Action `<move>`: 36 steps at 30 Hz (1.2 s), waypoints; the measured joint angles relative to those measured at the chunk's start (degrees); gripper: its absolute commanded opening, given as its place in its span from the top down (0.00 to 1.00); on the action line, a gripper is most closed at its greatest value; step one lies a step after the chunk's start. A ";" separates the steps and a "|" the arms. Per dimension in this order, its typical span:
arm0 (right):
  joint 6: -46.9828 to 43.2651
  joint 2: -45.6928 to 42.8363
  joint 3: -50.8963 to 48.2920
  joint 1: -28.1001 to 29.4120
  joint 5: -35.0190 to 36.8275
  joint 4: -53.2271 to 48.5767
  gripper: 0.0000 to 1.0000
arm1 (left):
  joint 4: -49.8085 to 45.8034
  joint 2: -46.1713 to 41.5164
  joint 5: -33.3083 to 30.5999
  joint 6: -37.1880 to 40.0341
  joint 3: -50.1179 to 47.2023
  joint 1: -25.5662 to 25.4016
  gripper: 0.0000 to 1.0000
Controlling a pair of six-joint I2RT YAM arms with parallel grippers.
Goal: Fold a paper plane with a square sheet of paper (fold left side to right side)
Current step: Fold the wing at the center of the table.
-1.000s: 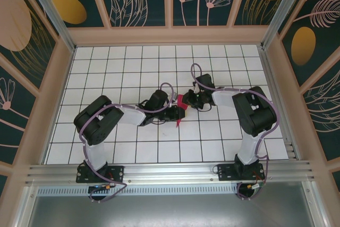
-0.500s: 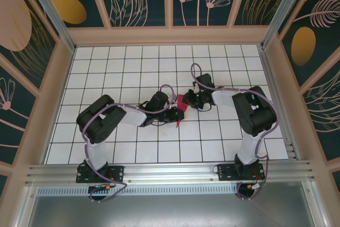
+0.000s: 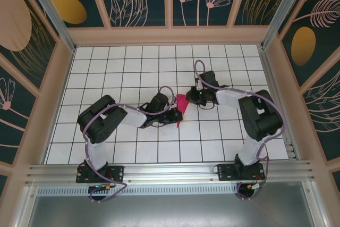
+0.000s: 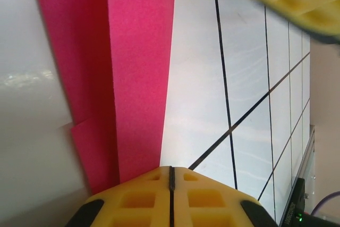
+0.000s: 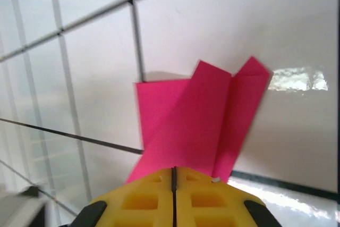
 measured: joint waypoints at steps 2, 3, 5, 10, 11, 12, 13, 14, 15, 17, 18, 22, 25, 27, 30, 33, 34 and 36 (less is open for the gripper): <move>-0.26 -4.00 -1.29 -0.20 0.15 0.24 0.98 | -0.02 0.00 -0.48 -0.26 0.00 -0.15 0.96; -0.15 -5.68 -2.14 -0.17 0.11 0.57 0.98 | -0.02 0.00 -0.61 -0.33 0.00 -0.22 0.96; 0.04 -8.55 -4.72 0.13 0.00 1.95 0.98 | -0.04 0.00 -0.74 -0.35 0.00 -0.22 0.97; 1.33 -9.57 -10.27 2.47 -1.07 4.33 0.98 | -0.09 0.00 -0.98 -0.35 0.00 -0.26 0.97; 1.60 -9.20 -10.58 2.95 -1.33 4.37 0.98 | -0.09 0.00 -0.98 -0.35 0.00 -0.26 0.97; 1.68 -8.74 -10.62 3.26 -1.53 4.68 0.98 | -0.11 0.00 -0.98 -0.35 0.00 -0.26 0.98; 1.81 -8.09 -10.62 3.52 -1.66 5.51 0.98 | -0.11 0.00 -1.01 -0.35 0.00 -0.26 0.98; 1.92 -7.41 -10.62 3.61 -1.84 6.32 0.98 | -0.11 0.00 -0.98 -0.35 0.00 -0.26 0.98; 1.97 -6.82 -10.60 3.61 -1.92 6.80 0.98 | -0.11 0.00 -1.01 -0.35 0.00 -0.26 0.98; 1.99 -5.22 -10.40 3.67 -1.97 7.61 0.98 | -0.13 0.00 -1.01 -0.35 0.00 -0.26 0.98; 2.01 -4.35 -10.21 3.72 -2.03 7.74 0.98 | -0.13 0.00 -1.01 -0.35 0.00 -0.26 0.98; 1.99 -1.46 -9.16 3.87 -2.36 8.44 0.98 | -0.15 0.00 -1.01 -0.33 0.00 -0.26 0.99; 1.95 -0.07 -8.20 3.89 -2.56 8.66 0.98 | -0.17 0.00 -1.01 -0.33 0.02 -0.26 0.99; 1.84 0.48 -7.63 3.89 -2.51 8.70 0.98 | -0.17 0.00 -1.03 -0.35 0.02 -0.26 0.99; 1.77 0.68 -7.28 3.89 -2.51 8.68 0.98 | -0.17 0.00 -1.03 -0.33 0.02 -0.26 0.99; 1.77 0.68 -7.08 4.11 -2.51 8.70 0.98 | -0.20 0.00 -1.05 -0.33 0.02 -0.26 0.99; 1.75 0.68 -6.99 4.28 -2.51 8.70 0.98 | -0.20 0.00 -1.03 -0.33 0.02 -0.26 1.00; 1.75 0.68 -6.82 4.72 -2.51 8.68 0.98 | -0.20 0.00 -1.05 -0.33 0.02 -0.26 1.00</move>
